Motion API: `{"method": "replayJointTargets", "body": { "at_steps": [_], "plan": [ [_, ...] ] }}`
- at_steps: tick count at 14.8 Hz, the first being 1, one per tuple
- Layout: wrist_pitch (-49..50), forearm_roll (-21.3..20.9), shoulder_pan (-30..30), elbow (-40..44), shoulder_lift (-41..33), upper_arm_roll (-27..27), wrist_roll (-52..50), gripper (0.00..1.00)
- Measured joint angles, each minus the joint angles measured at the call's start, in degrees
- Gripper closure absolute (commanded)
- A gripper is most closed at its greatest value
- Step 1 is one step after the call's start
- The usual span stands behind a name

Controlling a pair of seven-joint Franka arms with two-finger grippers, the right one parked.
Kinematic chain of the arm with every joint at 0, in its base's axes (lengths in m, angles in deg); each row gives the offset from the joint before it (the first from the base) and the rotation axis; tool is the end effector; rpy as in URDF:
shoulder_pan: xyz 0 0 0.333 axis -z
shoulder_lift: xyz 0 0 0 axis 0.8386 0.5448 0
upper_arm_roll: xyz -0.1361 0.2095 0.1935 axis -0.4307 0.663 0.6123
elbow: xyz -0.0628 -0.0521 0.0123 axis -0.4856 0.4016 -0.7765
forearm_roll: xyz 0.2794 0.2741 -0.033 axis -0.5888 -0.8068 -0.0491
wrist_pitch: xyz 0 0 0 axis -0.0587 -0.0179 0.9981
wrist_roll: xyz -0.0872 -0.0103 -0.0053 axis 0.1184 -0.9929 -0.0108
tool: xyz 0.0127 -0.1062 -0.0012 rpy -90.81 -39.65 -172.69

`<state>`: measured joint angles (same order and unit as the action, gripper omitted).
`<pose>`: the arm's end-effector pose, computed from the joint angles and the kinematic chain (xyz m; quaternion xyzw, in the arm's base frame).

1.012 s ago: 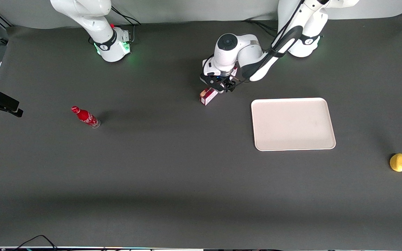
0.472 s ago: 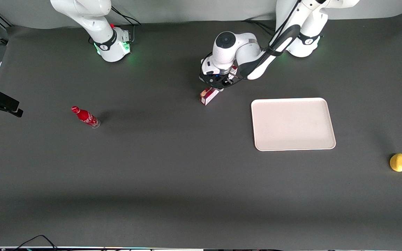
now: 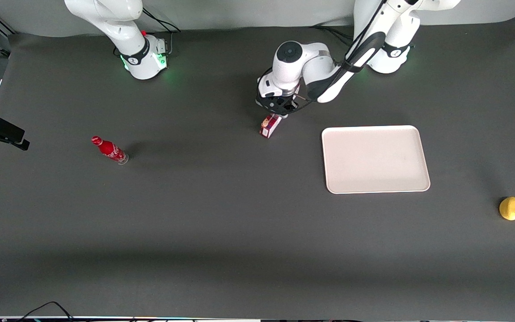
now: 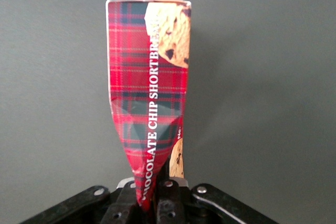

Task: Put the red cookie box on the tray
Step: 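Carry the hanging box past the white tray toward the yellow ball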

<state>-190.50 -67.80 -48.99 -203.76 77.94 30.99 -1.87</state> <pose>0.2750 -0.4468 0.2168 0.9627 -0.2670 -0.0213 0.0374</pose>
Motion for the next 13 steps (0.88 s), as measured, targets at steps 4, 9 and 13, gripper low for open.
{"method": "replayJointTargets", "body": {
  "at_steps": [4, 9, 13],
  "plan": [
    [1.42, 1.24, -1.96, 3.46, -1.23, 0.41, -2.13, 1.0],
    [18.7, 6.18, -5.36, 15.96, -6.08, 0.33, -1.95, 1.0],
    [33.15, 14.3, -8.5, 25.72, -10.46, 0.98, 6.09, 1.0]
  ]
}}
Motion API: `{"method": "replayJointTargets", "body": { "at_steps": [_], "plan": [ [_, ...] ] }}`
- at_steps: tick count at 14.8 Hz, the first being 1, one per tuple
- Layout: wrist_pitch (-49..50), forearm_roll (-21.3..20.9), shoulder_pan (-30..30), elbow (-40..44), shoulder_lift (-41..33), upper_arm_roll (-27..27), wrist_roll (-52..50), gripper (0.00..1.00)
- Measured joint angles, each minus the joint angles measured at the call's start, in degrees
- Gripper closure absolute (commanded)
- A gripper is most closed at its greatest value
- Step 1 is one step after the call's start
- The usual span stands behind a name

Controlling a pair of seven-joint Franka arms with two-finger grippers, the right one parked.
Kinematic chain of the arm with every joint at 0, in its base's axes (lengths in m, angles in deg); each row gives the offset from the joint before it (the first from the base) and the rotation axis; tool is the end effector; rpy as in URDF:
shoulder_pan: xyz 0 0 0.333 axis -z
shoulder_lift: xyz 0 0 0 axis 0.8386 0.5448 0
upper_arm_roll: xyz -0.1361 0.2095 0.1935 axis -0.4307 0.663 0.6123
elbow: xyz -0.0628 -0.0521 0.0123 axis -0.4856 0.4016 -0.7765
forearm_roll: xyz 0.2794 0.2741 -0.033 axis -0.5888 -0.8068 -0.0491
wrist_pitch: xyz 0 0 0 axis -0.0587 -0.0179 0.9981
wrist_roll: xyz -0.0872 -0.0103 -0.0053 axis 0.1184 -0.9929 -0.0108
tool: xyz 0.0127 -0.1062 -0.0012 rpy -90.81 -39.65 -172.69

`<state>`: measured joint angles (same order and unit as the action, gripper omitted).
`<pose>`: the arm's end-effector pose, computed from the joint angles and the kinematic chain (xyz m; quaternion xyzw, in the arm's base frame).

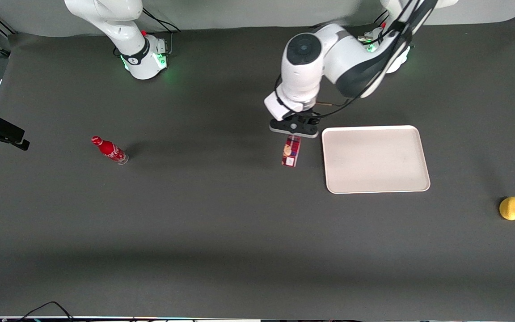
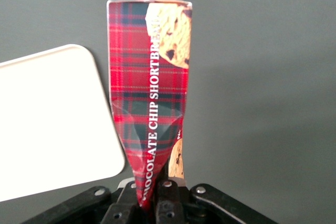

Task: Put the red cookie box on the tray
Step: 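Carry the hanging box past the white tray toward the yellow ball, then swing the box back and lower it onto the tray's edge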

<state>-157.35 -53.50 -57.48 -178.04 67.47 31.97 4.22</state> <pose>0.4429 -0.4105 0.4169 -0.9941 0.1071 0.0105 0.0108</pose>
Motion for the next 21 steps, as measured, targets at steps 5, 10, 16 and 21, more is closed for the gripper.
{"method": "replayJointTargets", "body": {
  "at_steps": [5, 10, 16, 21],
  "plan": [
    [9.32, 8.83, -3.22, 3.94, -8.31, 12.17, 17.8, 1.0],
    [14.74, 10.04, -4.23, 8.21, -10.66, 27.94, 33.51, 1.0],
    [18.27, 10.28, -4.48, 4.98, -13.45, 40.57, 40.82, 1.0],
    [3.56, 10.28, -5.05, -11.54, -16.3, 44.05, 44.06, 1.0]
  ]
}}
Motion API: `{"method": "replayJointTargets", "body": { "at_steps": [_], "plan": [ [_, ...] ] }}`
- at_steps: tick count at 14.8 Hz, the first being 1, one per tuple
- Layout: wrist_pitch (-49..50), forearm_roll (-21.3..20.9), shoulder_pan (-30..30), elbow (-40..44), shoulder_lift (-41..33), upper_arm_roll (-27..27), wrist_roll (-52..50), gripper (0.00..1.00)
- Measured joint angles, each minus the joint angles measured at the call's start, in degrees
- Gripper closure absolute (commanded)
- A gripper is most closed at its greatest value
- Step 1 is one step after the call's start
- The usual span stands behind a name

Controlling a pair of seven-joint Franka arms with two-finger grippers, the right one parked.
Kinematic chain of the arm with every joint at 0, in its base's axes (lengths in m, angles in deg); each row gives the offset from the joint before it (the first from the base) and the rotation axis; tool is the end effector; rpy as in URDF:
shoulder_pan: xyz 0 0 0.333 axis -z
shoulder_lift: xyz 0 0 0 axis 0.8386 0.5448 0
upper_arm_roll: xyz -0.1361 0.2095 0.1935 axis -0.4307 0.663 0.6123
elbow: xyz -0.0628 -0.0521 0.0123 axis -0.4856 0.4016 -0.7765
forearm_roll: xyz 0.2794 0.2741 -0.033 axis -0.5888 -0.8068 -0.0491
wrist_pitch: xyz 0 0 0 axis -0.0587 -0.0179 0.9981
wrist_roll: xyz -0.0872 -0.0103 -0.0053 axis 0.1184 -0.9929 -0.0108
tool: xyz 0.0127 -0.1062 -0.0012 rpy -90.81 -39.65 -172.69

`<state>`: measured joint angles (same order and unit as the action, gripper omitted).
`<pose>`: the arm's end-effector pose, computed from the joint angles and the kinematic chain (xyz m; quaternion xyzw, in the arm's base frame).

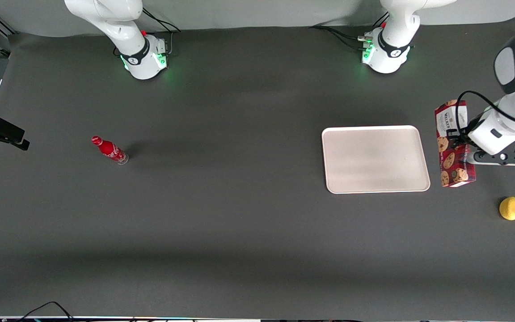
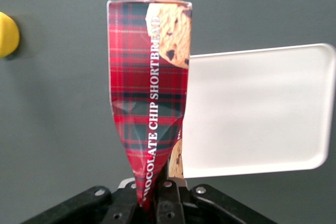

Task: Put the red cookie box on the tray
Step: 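Swing the box back and lower it onto the tray's edge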

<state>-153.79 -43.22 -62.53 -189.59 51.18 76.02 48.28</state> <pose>0.5329 0.0250 0.4366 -0.9981 0.0313 0.0519 0.0141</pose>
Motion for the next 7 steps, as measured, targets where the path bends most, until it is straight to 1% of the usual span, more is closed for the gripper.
{"method": "replayJointTargets", "body": {
  "at_steps": [4, 7],
  "plan": [
    [-15.27, 0.25, -0.85, -14.72, -1.11, 3.16, 3.03, 1.0],
    [-21.01, 3.18, -0.88, -20.64, -1.93, 3.21, 3.22, 1.0]
  ]
}}
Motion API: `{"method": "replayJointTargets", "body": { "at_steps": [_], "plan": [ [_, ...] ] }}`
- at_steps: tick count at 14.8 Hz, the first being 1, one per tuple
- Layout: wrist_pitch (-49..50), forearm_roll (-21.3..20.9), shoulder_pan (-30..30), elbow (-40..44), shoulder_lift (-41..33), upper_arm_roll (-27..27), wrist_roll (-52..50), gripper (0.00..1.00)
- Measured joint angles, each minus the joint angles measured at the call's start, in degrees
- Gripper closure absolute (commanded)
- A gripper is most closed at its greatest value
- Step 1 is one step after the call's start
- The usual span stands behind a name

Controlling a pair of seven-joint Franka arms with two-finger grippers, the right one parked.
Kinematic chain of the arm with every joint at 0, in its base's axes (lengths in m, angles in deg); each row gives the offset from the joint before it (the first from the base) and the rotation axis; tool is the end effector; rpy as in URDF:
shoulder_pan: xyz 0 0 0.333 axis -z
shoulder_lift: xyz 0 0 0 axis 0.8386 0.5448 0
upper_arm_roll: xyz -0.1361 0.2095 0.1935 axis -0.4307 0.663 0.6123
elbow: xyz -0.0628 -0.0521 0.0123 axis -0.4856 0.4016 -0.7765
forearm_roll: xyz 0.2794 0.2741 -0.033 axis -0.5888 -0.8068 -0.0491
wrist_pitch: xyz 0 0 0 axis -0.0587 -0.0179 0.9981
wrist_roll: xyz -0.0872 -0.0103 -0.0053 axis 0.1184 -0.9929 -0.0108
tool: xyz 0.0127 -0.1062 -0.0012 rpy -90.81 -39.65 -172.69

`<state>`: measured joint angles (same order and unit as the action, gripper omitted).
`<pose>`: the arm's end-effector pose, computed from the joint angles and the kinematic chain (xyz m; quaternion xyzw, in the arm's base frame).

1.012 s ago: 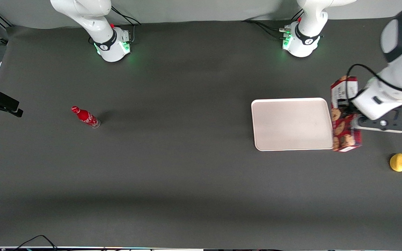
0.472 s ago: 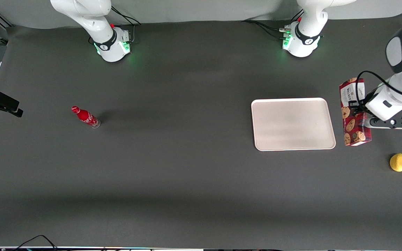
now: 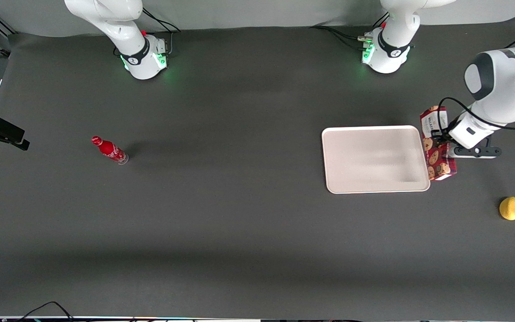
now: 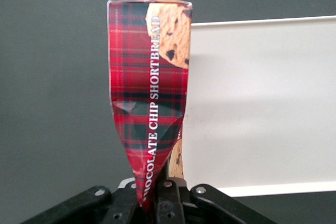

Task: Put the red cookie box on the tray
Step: 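Swing the box back and lower it onto the tray's edge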

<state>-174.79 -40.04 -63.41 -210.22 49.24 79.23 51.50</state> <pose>0.4726 0.0535 0.3255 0.9995 -0.0100 -0.0296 0.0106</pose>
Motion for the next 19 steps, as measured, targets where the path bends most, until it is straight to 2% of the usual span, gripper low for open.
{"method": "replayJointTargets", "body": {
  "at_steps": [5, 10, 19],
  "plan": [
    [-9.98, 0.97, 0.05, -5.79, 1.02, -0.27, 0.01, 1.0],
    [-17.64, 1.06, 0.42, -6.6, 5.87, -0.39, -0.04, 1.0],
    [-22.26, 1.83, 1.49, -6.58, 10.07, -0.45, -1.79, 1.0]
  ]
}}
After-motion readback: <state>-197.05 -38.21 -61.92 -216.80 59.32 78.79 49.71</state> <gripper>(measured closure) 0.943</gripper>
